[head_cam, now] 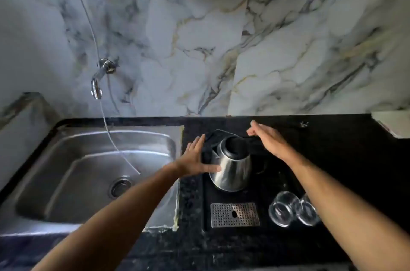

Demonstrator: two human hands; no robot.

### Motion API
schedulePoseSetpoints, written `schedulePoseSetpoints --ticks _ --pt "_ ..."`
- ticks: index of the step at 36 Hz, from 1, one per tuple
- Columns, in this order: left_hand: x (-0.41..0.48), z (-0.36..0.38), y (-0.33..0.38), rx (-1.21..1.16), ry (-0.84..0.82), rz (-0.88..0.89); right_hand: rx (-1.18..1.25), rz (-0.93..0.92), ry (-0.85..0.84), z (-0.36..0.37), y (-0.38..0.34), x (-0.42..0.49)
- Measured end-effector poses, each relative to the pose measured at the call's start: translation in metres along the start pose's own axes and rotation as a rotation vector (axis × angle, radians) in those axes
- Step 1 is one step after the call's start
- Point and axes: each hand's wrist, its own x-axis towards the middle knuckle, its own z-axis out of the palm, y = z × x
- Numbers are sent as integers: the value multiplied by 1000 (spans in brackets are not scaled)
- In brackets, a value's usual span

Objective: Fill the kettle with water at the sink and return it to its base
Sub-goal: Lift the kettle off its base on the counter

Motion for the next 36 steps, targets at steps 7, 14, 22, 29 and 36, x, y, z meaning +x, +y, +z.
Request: schedulePoseSetpoints --ticks 7,14,22,29,36 --pt "6 35 2 -194 -118 -78 328 300 24 3 60 -8" --pt "16 52 5 -401 -141 -118 681 405 -15 24 95 -9" --pt "20 56 5 -523 -68 -131 708 306 1 30 94 -1" --pt "22 20 13 -621 -22 -116 780 285 -32 26 60 28" --pt "4 -60 29 -513 173 -65 817 216 -57 48 -14 67"
